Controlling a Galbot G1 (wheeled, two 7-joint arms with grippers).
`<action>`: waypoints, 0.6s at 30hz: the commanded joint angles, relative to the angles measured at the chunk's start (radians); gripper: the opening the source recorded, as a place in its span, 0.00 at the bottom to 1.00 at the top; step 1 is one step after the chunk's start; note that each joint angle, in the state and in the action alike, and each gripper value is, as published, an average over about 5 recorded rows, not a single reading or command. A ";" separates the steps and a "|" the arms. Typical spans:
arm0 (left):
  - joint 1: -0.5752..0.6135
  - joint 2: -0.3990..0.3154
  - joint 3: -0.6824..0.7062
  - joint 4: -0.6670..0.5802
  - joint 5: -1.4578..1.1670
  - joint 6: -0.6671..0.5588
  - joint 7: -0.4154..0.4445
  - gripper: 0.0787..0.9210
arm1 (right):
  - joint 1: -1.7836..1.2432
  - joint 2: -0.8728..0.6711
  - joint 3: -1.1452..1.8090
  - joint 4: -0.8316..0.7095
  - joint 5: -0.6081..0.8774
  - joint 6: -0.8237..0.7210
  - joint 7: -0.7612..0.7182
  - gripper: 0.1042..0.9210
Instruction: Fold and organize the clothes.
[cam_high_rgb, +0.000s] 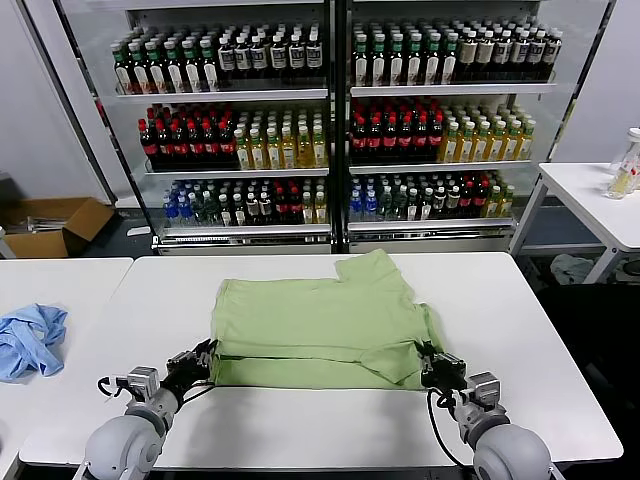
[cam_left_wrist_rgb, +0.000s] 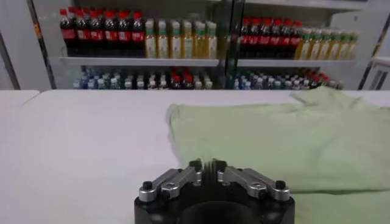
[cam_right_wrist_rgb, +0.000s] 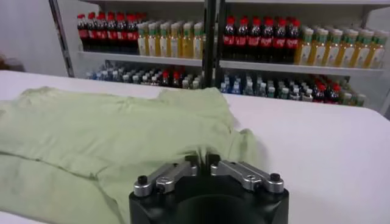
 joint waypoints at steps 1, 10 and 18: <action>0.012 0.014 -0.020 0.008 0.036 -0.021 -0.009 0.27 | -0.027 -0.015 0.029 0.035 -0.016 -0.009 0.006 0.35; 0.164 0.027 -0.058 -0.195 -0.095 0.055 -0.043 0.57 | -0.160 -0.022 0.098 0.140 -0.017 -0.020 0.042 0.67; 0.211 0.002 -0.029 -0.188 -0.042 0.092 -0.037 0.83 | -0.154 0.019 0.060 0.065 -0.025 -0.025 0.085 0.87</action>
